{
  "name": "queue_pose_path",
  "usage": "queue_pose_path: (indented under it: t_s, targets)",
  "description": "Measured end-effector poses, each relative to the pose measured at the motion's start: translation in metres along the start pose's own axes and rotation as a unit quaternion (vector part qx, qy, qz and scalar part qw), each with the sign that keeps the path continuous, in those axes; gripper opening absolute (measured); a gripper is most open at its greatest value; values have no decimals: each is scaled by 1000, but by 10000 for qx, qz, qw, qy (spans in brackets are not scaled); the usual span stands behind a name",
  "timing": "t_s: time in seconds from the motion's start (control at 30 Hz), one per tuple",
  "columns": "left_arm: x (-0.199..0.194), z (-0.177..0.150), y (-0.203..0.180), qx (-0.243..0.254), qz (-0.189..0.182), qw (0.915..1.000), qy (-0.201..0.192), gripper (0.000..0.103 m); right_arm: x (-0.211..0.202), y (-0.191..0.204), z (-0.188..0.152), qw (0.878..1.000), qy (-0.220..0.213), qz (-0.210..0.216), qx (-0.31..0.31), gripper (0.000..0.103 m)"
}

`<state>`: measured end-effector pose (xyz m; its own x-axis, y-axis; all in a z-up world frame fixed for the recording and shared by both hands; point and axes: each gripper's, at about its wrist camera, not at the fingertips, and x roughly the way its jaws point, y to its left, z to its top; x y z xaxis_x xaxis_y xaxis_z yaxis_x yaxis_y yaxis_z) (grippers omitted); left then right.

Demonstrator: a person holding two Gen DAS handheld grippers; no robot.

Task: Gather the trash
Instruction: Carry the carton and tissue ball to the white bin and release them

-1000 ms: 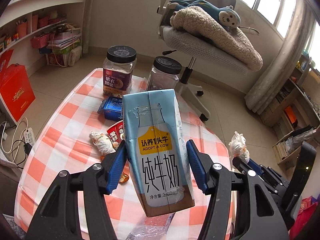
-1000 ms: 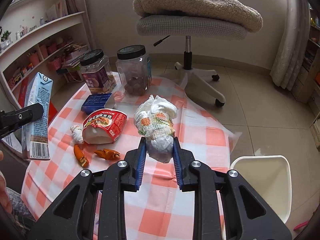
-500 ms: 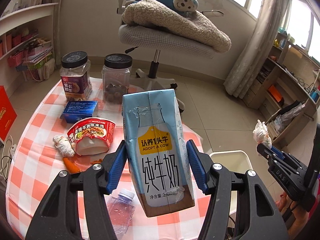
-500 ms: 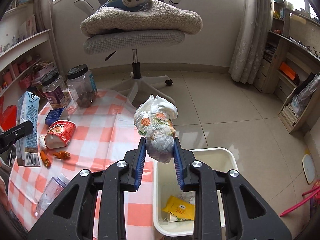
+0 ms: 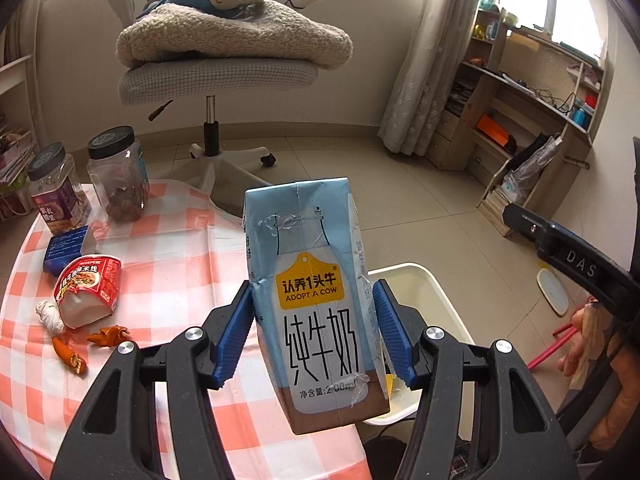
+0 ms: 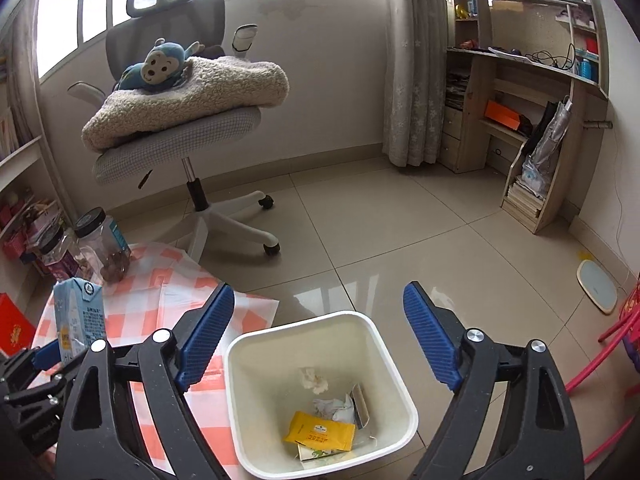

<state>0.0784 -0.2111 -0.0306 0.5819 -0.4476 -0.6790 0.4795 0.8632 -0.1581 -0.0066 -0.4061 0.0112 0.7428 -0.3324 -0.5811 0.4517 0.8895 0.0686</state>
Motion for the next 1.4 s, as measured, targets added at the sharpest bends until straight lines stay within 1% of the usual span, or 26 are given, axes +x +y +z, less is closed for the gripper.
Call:
queue_pose_path:
  t_s: [0.13,0.23,0.27,0.3,0.33,0.4,0.43,0.57,0.67,0.73,0.83,0.97,1.03,1.13,1.2,1.3,1.4]
  targets:
    - [18,0,-28,159,-139,9996,179,59,-8,-20,7,9994,-170,-69,280,91]
    - [31,3,-42,94,-307,9989,335,60,-9,-30,9,9988,-203,-83,432,93]
    - [35,5,-45,16,-393,9983,435,63,-10,-33,9,9986,-213,-103,469,94]
    - [38,7,-46,-85,-500,9974,520,74,-11,-35,9,9984,-227,-125,496,94]
    - [39,8,-46,-179,-580,9966,553,78,-12,-36,9,9983,-244,-154,504,95]
    - [34,10,-46,-206,-608,9966,523,78,-13,-37,9,9982,-294,-218,473,96]
    - [31,11,-46,-150,-545,9973,479,78,-14,-36,8,9983,-308,-234,440,96]
    - [19,9,-37,97,-106,9995,297,79,-17,-24,5,9987,-361,-319,181,96]
    - [10,7,-23,101,51,9997,201,80,-22,-8,-2,9980,-476,-379,-169,96]
    - [4,5,-13,6,153,9998,130,85,-22,3,-7,9982,-406,-277,-339,96]
    - [-2,3,1,-109,275,9994,155,86,-19,18,-13,9986,-204,-4,-480,96]
    - [-10,0,17,-12,666,9974,289,87,-16,37,-17,9976,-78,147,-678,96]
    - [-11,-3,28,90,806,9955,490,91,-14,44,-18,9972,-27,193,-727,96]
    - [-8,-13,48,252,999,9910,859,91,-10,55,-18,9968,112,348,-711,96]
    - [-1,-23,66,306,1079,9860,1234,91,-7,63,-19,9962,207,423,-728,96]
    - [13,-42,93,361,1126,9745,1909,91,-3,77,-22,9948,305,487,-839,96]
    - [29,-68,119,416,1317,9582,2505,91,3,93,-25,9925,435,534,-1010,96]
